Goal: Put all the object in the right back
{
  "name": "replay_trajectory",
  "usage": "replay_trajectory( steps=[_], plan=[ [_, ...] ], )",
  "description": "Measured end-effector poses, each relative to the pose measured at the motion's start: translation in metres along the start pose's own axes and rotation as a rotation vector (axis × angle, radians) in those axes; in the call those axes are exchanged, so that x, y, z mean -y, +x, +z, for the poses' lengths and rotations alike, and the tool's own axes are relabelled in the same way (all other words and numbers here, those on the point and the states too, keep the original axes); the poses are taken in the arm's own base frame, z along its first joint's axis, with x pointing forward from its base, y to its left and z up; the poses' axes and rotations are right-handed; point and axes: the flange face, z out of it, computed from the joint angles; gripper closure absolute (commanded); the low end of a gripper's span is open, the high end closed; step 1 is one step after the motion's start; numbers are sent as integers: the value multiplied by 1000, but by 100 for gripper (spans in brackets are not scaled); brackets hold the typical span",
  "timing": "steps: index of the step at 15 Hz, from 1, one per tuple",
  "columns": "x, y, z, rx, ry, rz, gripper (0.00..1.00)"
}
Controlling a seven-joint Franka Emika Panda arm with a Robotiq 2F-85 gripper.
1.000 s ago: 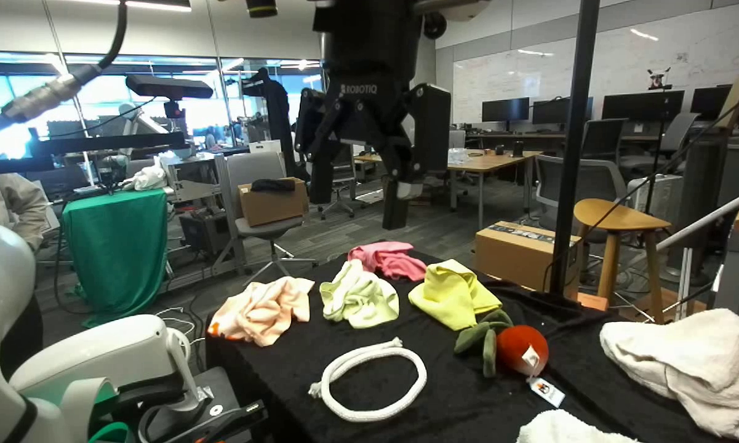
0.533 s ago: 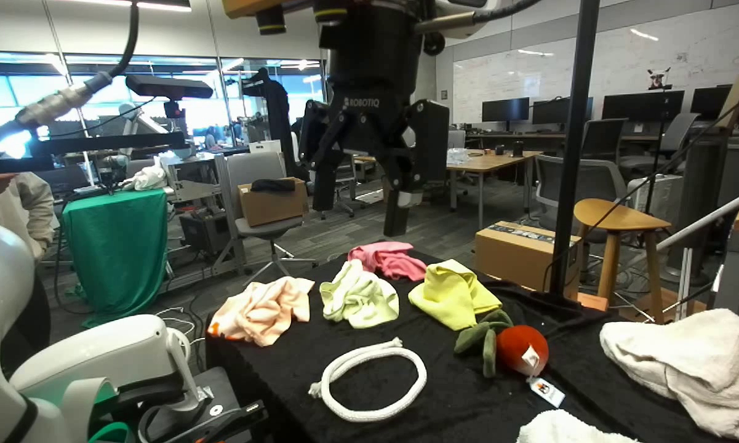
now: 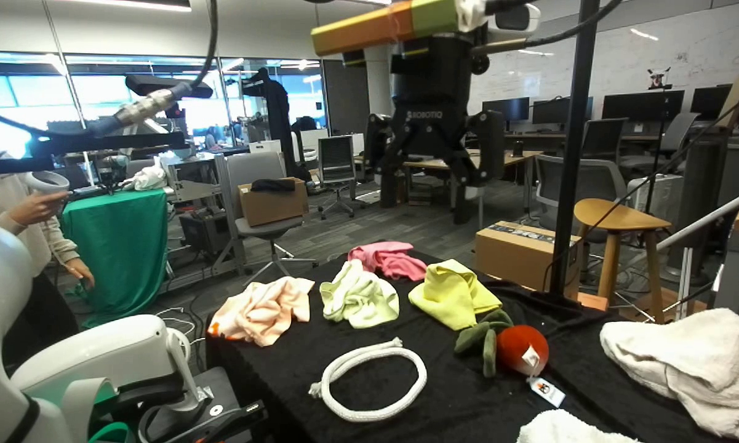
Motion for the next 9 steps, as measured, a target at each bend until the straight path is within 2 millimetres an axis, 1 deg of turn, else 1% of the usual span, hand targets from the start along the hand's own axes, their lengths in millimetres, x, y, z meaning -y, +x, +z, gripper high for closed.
replay_trajectory(
  steps=[6,9],
  plan=[
    [-46,94,4,-94,-69,33,0],
    [-61,138,11,-126,-81,59,0]
  ],
)
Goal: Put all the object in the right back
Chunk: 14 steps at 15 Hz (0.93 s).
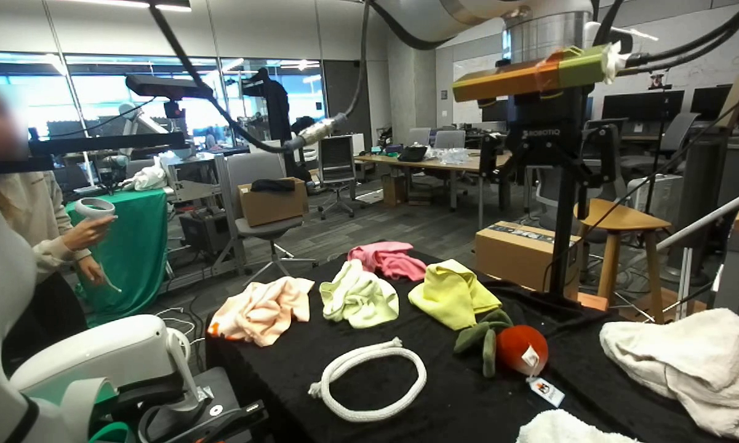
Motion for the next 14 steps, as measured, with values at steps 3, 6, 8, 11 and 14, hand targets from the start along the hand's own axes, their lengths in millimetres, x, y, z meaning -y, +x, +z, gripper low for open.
replay_trajectory(
  steps=[3,6,8,11,14],
  plan=[
    [-4,39,17,-9,8,30,0],
    [-11,75,33,-1,6,59,0],
    [-15,94,38,7,7,70,0],
    [-19,118,34,12,8,88,0],
    [-19,141,30,13,13,140,0]
  ],
)
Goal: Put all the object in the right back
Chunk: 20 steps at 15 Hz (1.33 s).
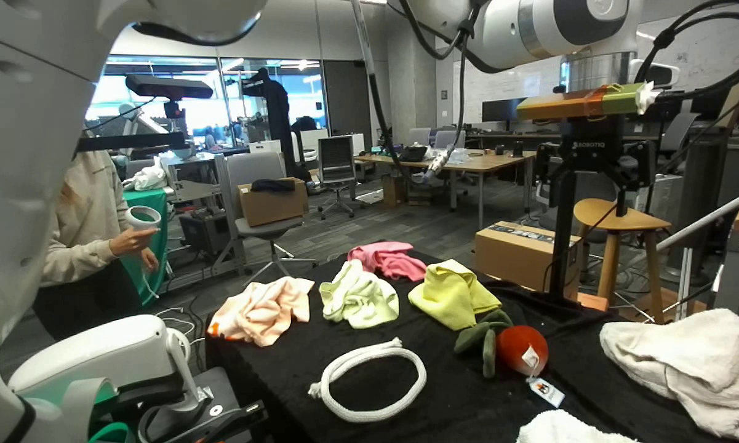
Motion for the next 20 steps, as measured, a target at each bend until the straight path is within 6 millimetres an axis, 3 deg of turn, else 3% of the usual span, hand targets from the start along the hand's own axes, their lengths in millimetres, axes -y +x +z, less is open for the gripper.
replay_trajectory(
  steps=[6,13,20],
  plan=[
    [-8,27,10,42,23,129,0],
    [-46,20,31,118,36,230,0],
    [-59,21,67,165,74,283,0]
  ],
)
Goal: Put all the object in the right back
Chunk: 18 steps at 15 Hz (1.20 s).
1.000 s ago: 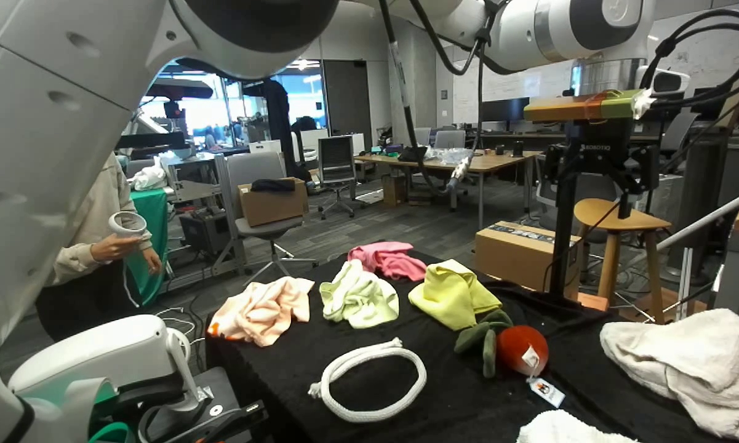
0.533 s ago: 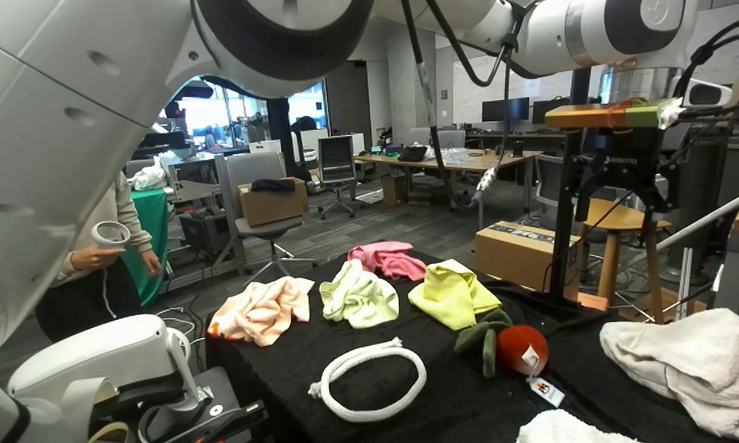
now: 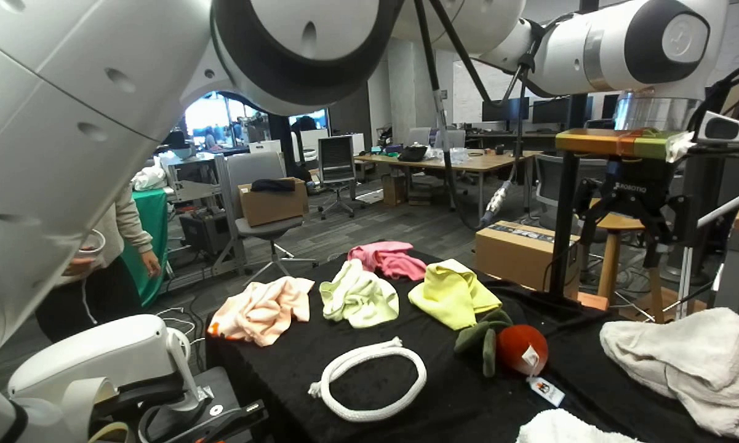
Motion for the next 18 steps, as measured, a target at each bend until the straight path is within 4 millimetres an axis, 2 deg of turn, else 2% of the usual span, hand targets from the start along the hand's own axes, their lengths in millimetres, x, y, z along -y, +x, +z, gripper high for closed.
replay_trajectory(
  steps=[6,13,18],
  plan=[
    [-13,-6,10,34,63,47,0],
    [-9,-29,11,80,95,48,0],
    [-6,-35,24,110,109,36,0]
  ],
)
